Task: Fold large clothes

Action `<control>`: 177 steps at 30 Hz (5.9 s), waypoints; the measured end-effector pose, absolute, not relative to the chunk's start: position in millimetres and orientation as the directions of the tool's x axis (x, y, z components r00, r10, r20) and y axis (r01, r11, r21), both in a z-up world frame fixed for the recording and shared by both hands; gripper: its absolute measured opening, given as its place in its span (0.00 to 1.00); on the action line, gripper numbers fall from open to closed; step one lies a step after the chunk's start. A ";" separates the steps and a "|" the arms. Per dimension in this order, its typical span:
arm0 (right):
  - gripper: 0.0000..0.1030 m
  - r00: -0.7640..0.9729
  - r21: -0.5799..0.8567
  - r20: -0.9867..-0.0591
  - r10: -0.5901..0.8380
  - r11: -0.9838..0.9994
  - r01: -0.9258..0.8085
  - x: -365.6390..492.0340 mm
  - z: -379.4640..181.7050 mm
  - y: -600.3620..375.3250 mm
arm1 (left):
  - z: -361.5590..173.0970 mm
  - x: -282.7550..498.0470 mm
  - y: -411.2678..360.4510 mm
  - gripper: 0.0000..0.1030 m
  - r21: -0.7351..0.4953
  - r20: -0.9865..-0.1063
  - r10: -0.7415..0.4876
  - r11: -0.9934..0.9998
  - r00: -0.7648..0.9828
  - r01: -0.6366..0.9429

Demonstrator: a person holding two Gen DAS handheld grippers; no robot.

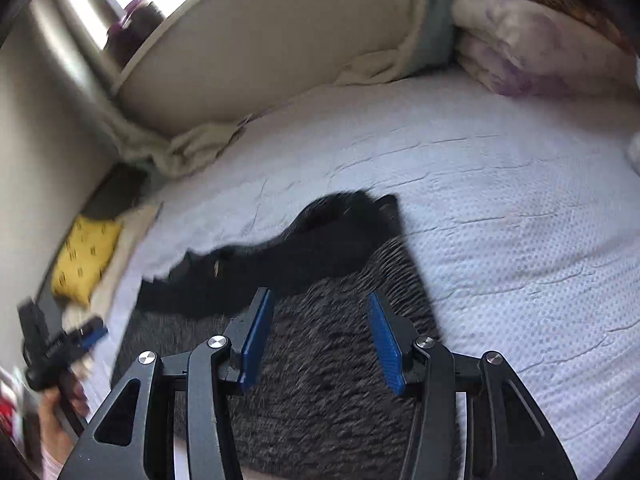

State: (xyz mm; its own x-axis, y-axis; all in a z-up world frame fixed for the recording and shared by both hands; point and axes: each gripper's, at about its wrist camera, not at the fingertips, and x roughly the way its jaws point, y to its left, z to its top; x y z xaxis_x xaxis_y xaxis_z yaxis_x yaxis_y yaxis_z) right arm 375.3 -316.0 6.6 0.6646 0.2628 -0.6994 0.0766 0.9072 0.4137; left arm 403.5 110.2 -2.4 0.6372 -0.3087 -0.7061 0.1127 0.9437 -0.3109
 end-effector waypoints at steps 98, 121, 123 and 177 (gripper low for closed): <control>0.72 0.622 0.030 -0.779 0.073 0.996 -0.079 310.4 -90.8 -159.3 | -100.9 330.5 204.6 1.00 -0.108 -0.830 -0.005 0.982 0.558 -0.153; 0.75 0.639 0.019 -0.766 0.063 0.997 -0.077 307.3 -92.6 -160.0 | -103.2 261.8 269.6 0.79 -0.776 -0.580 -0.450 0.558 0.679 -0.293; 0.75 0.639 0.020 -0.766 0.065 0.997 -0.077 307.6 -92.1 -160.1 | -103.5 267.0 265.7 0.79 -0.781 -0.574 -0.445 0.549 0.687 -0.296; 0.09 0.515 0.316 -0.808 0.285 0.948 -0.029 362.7 -50.2 -199.1 | 36.9 386.1 107.6 0.19 -0.481 -0.496 -0.435 0.858 0.752 0.180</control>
State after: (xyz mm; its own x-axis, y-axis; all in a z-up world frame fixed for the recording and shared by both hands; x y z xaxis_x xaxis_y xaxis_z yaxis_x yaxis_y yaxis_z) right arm 362.7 -199.1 -50.2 0.5152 0.2853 -0.8082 -0.0288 0.9482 0.3164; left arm 386.1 107.6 36.9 0.7516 -0.4353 -0.4955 0.1802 0.8582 -0.4806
